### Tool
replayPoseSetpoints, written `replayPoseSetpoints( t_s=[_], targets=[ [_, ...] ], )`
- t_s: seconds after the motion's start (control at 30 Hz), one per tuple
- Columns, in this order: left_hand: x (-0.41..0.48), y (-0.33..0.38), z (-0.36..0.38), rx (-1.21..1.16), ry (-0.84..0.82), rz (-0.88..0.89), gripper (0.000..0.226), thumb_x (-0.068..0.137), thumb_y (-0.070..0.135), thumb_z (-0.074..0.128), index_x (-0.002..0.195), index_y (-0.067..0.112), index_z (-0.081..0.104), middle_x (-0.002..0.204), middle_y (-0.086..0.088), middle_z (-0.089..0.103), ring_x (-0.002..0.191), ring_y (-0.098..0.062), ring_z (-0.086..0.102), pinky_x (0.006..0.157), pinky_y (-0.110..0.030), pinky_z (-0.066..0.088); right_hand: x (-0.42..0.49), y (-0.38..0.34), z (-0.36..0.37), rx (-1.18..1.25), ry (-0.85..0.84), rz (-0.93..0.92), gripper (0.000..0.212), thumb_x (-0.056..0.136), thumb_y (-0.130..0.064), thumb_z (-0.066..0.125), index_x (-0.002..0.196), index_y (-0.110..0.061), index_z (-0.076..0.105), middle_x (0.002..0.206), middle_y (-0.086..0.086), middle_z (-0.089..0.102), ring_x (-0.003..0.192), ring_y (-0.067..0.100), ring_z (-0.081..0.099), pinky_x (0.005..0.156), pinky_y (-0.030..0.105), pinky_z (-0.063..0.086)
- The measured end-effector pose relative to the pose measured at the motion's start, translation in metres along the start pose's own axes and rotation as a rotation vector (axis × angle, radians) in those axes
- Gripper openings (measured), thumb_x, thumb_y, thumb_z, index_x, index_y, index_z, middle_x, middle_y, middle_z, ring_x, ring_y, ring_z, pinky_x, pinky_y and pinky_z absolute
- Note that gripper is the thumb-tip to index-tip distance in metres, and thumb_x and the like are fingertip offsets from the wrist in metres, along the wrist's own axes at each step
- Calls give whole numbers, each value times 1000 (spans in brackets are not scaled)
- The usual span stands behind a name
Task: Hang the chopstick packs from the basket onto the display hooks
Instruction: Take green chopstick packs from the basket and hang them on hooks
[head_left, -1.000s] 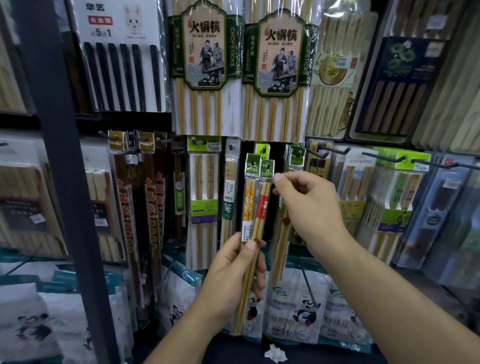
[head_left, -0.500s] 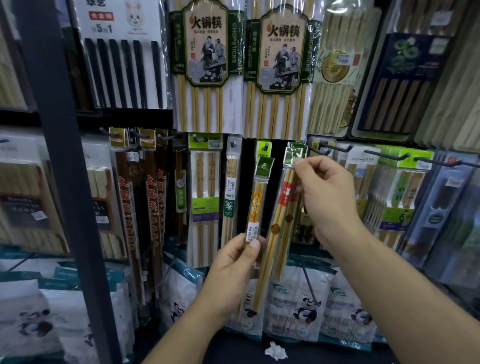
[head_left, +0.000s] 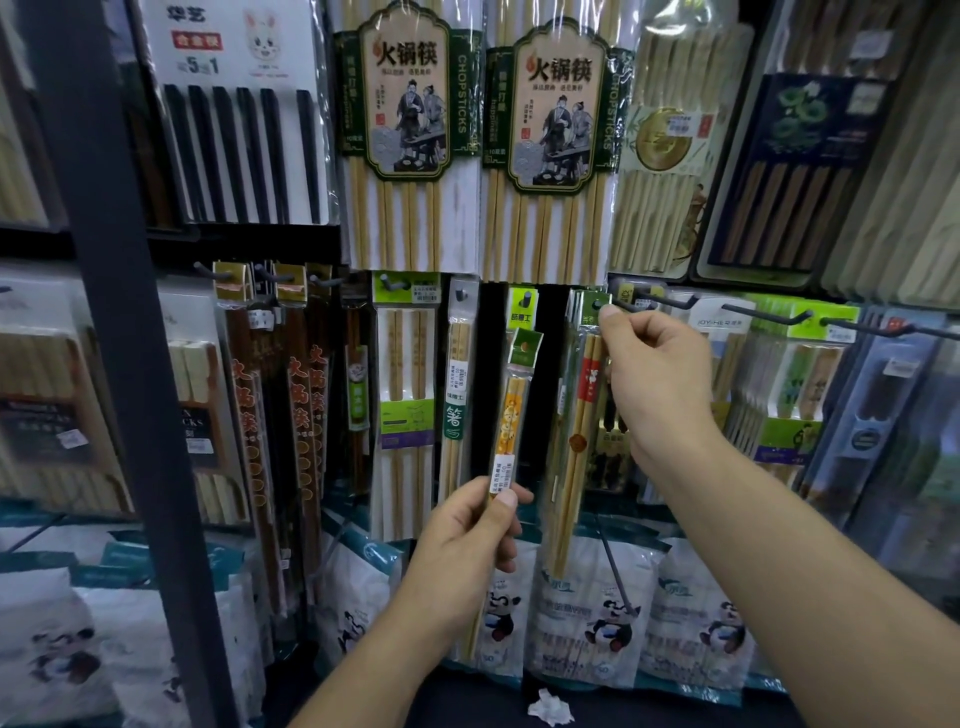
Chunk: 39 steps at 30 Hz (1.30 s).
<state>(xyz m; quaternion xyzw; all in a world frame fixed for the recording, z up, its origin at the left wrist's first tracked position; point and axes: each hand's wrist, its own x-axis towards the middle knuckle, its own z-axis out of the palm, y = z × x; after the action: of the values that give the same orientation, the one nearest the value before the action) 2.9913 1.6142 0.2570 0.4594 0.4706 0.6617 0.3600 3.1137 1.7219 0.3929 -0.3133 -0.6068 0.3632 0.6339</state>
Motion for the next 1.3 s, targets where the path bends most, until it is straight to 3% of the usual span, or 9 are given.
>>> replayPoseSetpoints(
  t_s=[0.13,0.27,0.47,0.6,0.8,0.97,1.13,1.23,1.3],
  targets=[
    [0,-1,0,7,-4,2,31,106,23,51,94,33,77,73,4,59,67,-11,56,65,-24,51,2,1,2,1,23,0,44,100,-26,61,82,13,55,66,9,42,61,20,38,94,36,54],
    [0,-3,-1,33,-12,25,30,107,25,50,95,35,76,72,5,58,65,-10,55,63,-25,50,5,6,3,-34,49,-4,44,100,-27,62,77,11,54,59,5,39,56,15,38,92,27,51],
    [-2,0,-2,-95,-44,38,30,95,46,52,105,28,74,78,1,55,57,-9,43,50,-24,34,6,13,-1,-44,58,35,25,96,-27,67,79,-10,65,56,-11,51,52,1,49,65,15,45],
    [-1,6,-1,-37,-62,69,22,102,41,48,100,25,63,79,0,55,56,-9,42,48,-24,32,-9,5,-8,-82,11,6,17,96,-27,67,81,-19,68,59,-10,61,52,-5,52,49,10,44],
    [7,20,8,44,-121,121,23,107,32,50,91,36,66,72,3,57,63,-15,56,52,-27,48,-26,-4,-9,-84,-214,-84,26,98,-28,64,80,-10,71,67,8,61,55,1,53,53,11,45],
    [13,31,18,165,-192,138,17,102,37,55,92,37,68,77,5,65,77,-22,70,70,-40,62,-15,-12,-15,-77,-198,-50,33,100,-29,62,78,-5,68,53,-5,53,50,4,48,50,12,42],
    [24,40,28,385,-161,215,22,105,38,54,86,36,64,65,16,51,61,-4,50,58,-16,43,-1,-21,-18,92,-137,137,24,95,-28,70,73,-17,72,53,-10,58,49,1,53,52,12,44],
    [28,39,31,409,-164,212,19,105,37,55,90,35,66,67,18,52,63,-3,49,58,-16,42,5,-20,-16,74,-104,214,30,99,-28,64,80,-5,71,64,1,58,56,9,52,73,27,44],
    [30,37,31,390,-163,196,19,104,35,56,89,34,66,67,16,51,64,-7,48,61,-23,42,7,-19,-15,-2,-96,176,36,101,-28,60,84,3,68,67,6,57,56,10,51,70,26,43]
  ],
)
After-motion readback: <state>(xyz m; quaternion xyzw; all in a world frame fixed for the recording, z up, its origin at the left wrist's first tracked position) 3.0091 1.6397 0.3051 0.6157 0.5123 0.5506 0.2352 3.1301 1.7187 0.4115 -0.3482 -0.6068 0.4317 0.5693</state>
